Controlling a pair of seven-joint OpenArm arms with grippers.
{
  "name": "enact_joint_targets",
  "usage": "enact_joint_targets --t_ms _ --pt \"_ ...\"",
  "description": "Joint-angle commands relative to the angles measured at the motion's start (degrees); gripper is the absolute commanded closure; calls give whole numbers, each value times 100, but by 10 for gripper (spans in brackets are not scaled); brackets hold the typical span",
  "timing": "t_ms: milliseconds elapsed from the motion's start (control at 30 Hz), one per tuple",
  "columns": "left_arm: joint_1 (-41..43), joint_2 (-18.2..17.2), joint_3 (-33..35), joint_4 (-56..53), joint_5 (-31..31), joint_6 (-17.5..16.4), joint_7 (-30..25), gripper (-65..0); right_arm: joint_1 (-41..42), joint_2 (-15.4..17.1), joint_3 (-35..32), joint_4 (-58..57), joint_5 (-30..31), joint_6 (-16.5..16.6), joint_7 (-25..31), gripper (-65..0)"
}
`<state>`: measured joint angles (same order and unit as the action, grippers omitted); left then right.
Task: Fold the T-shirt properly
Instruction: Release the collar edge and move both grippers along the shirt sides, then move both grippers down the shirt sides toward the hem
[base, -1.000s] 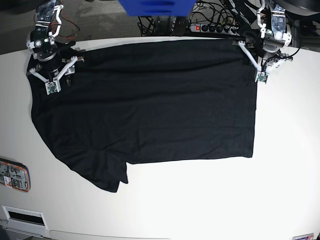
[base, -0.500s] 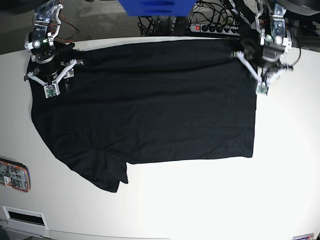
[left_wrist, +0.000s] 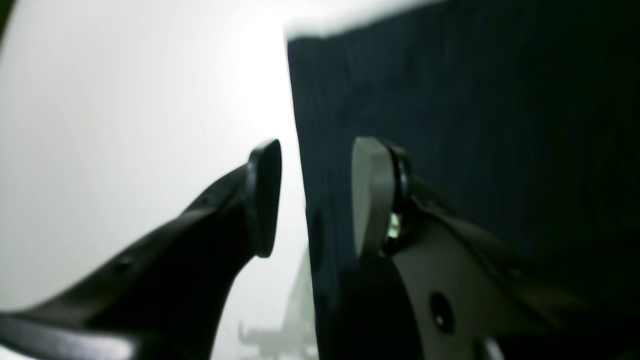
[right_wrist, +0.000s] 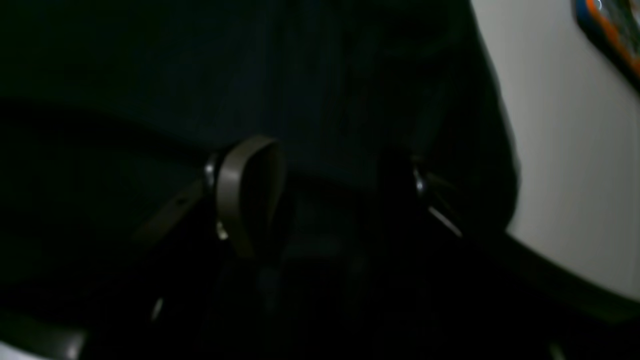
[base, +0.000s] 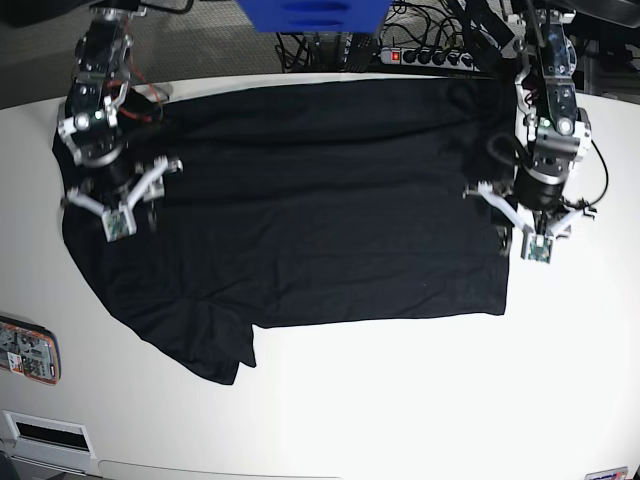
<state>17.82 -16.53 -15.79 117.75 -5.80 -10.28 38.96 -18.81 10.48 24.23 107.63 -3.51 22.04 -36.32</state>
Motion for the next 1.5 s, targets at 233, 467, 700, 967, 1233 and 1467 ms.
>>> enact_joint_targets --t_ms 233,467,700,967,1233,1467 --pt "-354 -65 107 88 4 31 -155 -218 101 99 -423 116 48 -11 84 -330" --pt "-574 -39 124 80 13 31 -164 -214 1041 126 -854 28 -32 -11 49 -326" --pt "-556 -39 133 18 75 31 223 -214 1156 301 -1126 -860 -1816 -46 313 -329" --pt "-547 146 133 18 66 31 328 -214 2035 275 -1 -2988 -2212 -46 2010 -329" --pt "-407 128 239 18 66 39 319 -218 1912 301 535 -2768 -2106 -46 1570 -328" --pt "-503 155 212 0 84 57 355 -215 1832 293 527 -1124 -1025 -46 1570 -327"
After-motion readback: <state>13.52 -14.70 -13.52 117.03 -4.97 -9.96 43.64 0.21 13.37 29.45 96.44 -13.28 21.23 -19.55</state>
